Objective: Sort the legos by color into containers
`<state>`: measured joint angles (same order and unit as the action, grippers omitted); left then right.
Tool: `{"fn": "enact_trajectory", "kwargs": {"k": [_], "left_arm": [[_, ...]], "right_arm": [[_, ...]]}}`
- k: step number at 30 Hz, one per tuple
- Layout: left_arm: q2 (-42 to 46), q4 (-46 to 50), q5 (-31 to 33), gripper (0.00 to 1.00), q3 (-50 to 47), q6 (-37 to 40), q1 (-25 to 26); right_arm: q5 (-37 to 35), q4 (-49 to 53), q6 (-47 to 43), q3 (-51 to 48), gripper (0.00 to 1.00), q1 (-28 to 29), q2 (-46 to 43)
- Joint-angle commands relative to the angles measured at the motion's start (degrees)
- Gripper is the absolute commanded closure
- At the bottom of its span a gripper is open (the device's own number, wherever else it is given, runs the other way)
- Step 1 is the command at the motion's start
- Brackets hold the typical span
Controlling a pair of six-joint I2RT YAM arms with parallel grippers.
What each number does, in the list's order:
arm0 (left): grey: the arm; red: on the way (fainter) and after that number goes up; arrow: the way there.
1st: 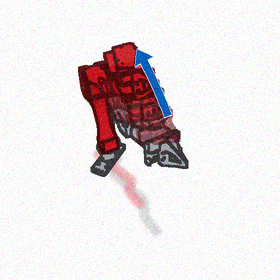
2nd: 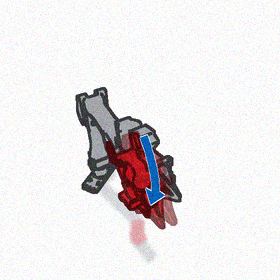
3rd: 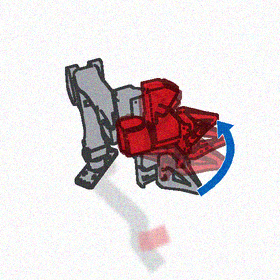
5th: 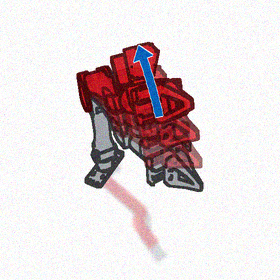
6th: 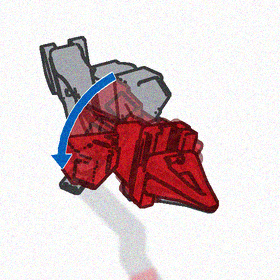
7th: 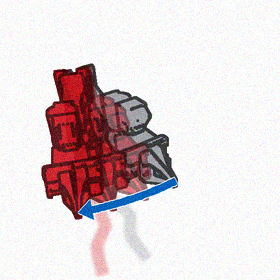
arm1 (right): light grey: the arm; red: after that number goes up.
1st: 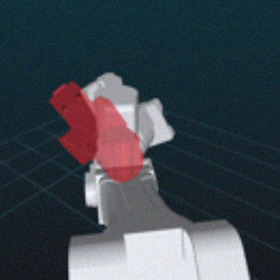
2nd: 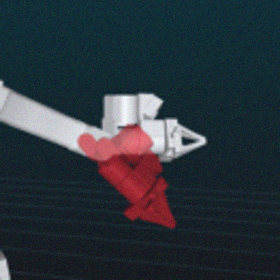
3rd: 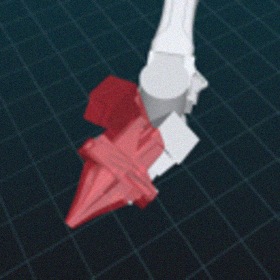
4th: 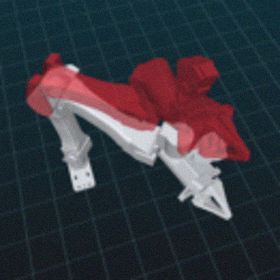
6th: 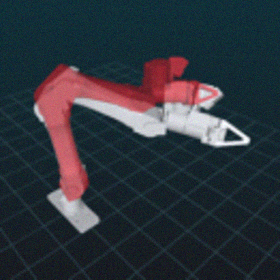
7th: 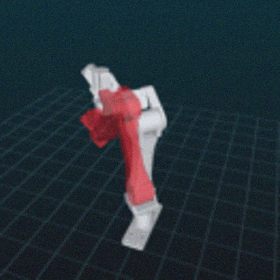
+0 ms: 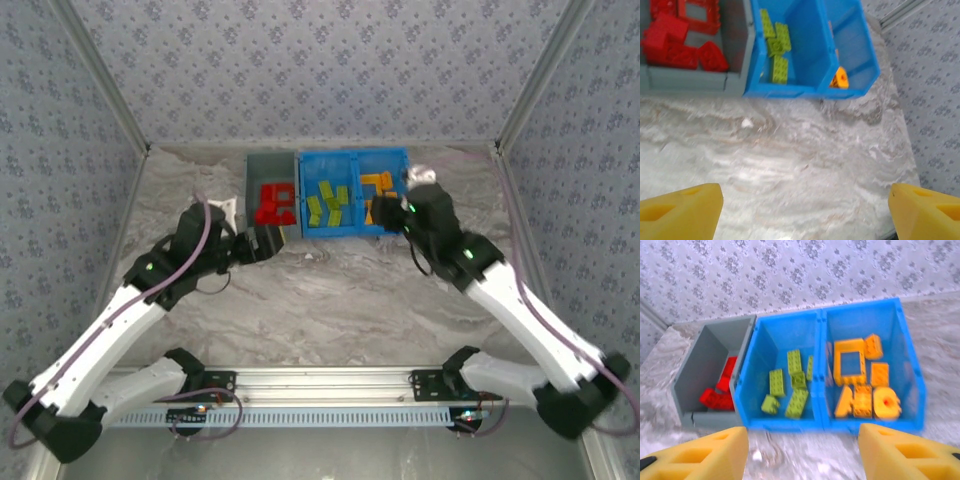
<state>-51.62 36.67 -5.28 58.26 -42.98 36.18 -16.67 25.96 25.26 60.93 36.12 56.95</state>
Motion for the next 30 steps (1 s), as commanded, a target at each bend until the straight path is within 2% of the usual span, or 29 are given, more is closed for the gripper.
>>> {"fn": "enact_trajectory", "kwargs": {"k": [1,4,5,7,11,14,16,18,19,21,23,26,28,30], "left_arm": [[4.0,8.3,0.5,0.13,-3.3,-1.3,-0.9],[6.0,9.0,-0.1,0.1,-5.3,-2.0,-2.2],[5.9,8.7,-0.2,0.01,-5.4,-2.2,-2.7],[5.2,7.0,-0.4,0.01,-5.5,-2.1,-3.3],[3.0,4.4,4.3,0.01,-4.0,0.4,-4.0],[-0.4,8.1,15.2,0.01,-0.4,0.2,-5.5],[-3.5,9.3,21.2,0.01,1.1,0.8,-8.8],[-5.7,7.9,25.8,0.0,0.6,2.1,-14.3],[-5.9,5.8,26.7,0.01,-0.5,4.3,-16.9],[-6.0,-1.6,29.4,0.01,-4.3,9.9,-22.5],[-5.4,-12.5,32.7,0.01,-10.7,17.3,-25.5],[-6.7,-25.1,33.6,0.01,-18.6,24.3,-28.7],[-9.8,-32.4,32.1,0.0,-22.0,28.2,-28.7],[-13.7,-38.9,30.8,0.0,-25.1,28.4,-28.7]], "right_arm": [[3.2,8.9,2.8,-7.7,0.37,0.4,-7.4],[4.8,14.2,4.5,-10.8,0.31,0.5,-12.8],[4.5,15.2,5.1,-11.0,0.27,0.5,-13.4],[3.7,15.5,5.5,-10.8,0.0,0.4,-13.4],[-0.7,12.9,4.2,-10.3,0.0,0.5,-13.4],[-10.2,11.1,5.4,-10.1,0.0,0.1,-13.6],[-18.3,10.9,5.6,-9.6,0.0,-1.6,-12.0],[-22.7,8.8,4.4,-10.6,0.0,-7.4,-10.1],[-21.7,6.9,4.1,-11.4,0.0,-11.6,-9.3],[-13.0,0.1,2.5,-15.3,0.0,-22.9,-8.1],[-6.1,-12.5,-3.2,-22.1,0.0,-31.6,-7.3],[-6.4,-27.9,-11.2,-32.0,0.0,-34.8,-4.7],[-6.3,-32.4,-14.8,-33.8,0.0,-35.1,-1.2],[-5.9,-34.4,-15.7,-34.2,0.0,-35.3,3.3]]}}
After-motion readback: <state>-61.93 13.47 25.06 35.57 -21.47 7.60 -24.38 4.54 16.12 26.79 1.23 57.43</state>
